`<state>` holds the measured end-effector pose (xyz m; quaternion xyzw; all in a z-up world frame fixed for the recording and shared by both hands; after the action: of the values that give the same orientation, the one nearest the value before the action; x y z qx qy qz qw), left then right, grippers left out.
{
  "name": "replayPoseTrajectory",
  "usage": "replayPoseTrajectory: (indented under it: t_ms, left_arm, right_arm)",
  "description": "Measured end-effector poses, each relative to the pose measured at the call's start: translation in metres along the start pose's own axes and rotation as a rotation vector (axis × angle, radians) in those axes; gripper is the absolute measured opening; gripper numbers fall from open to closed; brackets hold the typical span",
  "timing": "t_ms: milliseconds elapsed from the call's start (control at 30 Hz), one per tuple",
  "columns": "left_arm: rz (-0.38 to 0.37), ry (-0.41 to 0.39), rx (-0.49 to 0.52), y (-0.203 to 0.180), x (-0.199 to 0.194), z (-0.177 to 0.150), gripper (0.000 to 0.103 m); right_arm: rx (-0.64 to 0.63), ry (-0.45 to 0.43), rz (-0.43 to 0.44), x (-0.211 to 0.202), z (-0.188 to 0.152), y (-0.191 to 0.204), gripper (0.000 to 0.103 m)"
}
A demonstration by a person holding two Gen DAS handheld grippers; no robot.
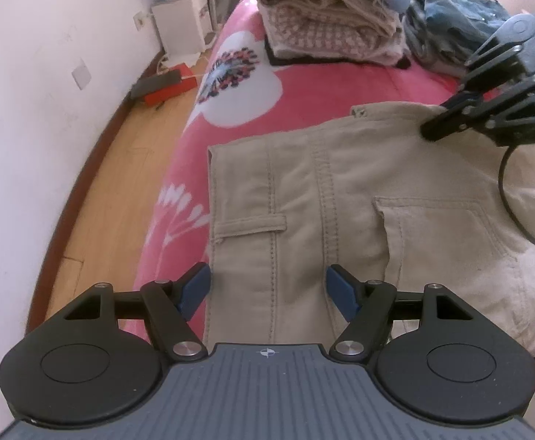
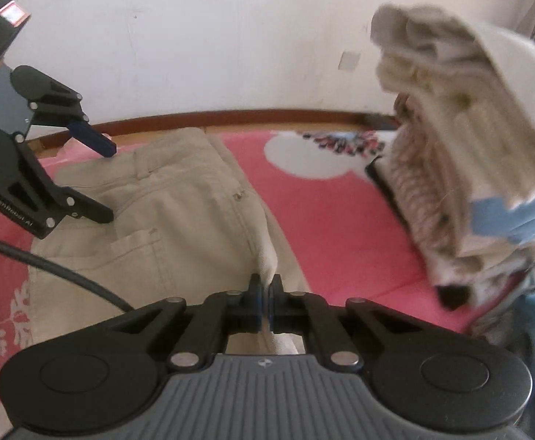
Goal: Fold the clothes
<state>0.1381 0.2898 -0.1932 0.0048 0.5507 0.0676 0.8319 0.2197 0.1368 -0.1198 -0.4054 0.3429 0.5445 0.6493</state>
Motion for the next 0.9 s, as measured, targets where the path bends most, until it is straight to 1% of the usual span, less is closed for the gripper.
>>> replayPoseTrajectory:
  t_ms: [67, 133, 333, 533, 633, 667, 700, 733, 767, 800, 867, 900]
  left_arm:
    - [-0.001, -0.003, -0.003, -0.001, -0.003, 0.002, 0.071]
    - [0.005, -0.011, 0.010, -0.002, -0.005, 0.005, 0.071]
    - [0.016, -0.001, 0.022, -0.003, 0.002, 0.007, 0.071]
    - [0.035, 0.006, 0.034, 0.004, -0.006, 0.004, 0.071]
    - [0.062, -0.034, 0.030, 0.007, -0.017, 0.011, 0.070]
    - [0.058, -0.063, 0.018, 0.007, -0.022, 0.015, 0.070]
    - [0.046, -0.102, -0.001, 0.007, -0.028, 0.020, 0.070]
    - [0.016, -0.126, -0.020, 0.006, -0.031, 0.027, 0.071]
    - [-0.025, -0.141, -0.038, 0.005, -0.031, 0.034, 0.071]
    - [-0.058, -0.143, -0.051, 0.001, -0.027, 0.041, 0.071]
    - [-0.111, -0.125, -0.057, -0.011, -0.011, 0.056, 0.071]
    - [-0.117, -0.105, -0.049, -0.018, -0.001, 0.062, 0.070]
  right_arm:
    - [-0.013, -0.006, -0.022, -0.003, -0.001, -0.001, 0.003]
    - [-0.006, -0.002, -0.022, 0.001, 0.000, -0.002, 0.003]
    - [0.018, 0.007, -0.001, 0.026, 0.003, -0.001, 0.004]
    - [0.064, 0.009, 0.020, 0.046, -0.002, -0.005, 0.004]
    - [0.107, 0.005, 0.034, 0.055, -0.004, -0.007, 0.006]
    - [0.140, -0.003, 0.033, 0.054, -0.005, -0.009, 0.007]
    - [0.178, -0.013, 0.029, 0.052, -0.007, -0.012, 0.015]
    - [0.216, -0.023, 0.026, 0.049, -0.009, -0.015, 0.021]
    - [0.253, -0.041, 0.004, 0.042, -0.012, -0.018, 0.034]
    - [0.284, -0.058, -0.012, 0.030, -0.020, -0.020, 0.038]
    - [0.343, -0.091, -0.035, 0.005, -0.040, -0.022, 0.038]
    - [0.372, -0.107, -0.047, -0.007, -0.049, -0.024, 0.038]
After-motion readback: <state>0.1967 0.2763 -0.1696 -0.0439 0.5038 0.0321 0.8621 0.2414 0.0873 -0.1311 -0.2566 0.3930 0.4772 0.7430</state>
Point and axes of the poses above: each gripper's, at about its wrist camera, not at the fingertips, and x roughly the way its jaws point, y to its left, z to its top, the point moved 2 cm from there along x, roughly the way its jaws point, and after that the axes turned 8 degrees about y, right-handed, at the moved point
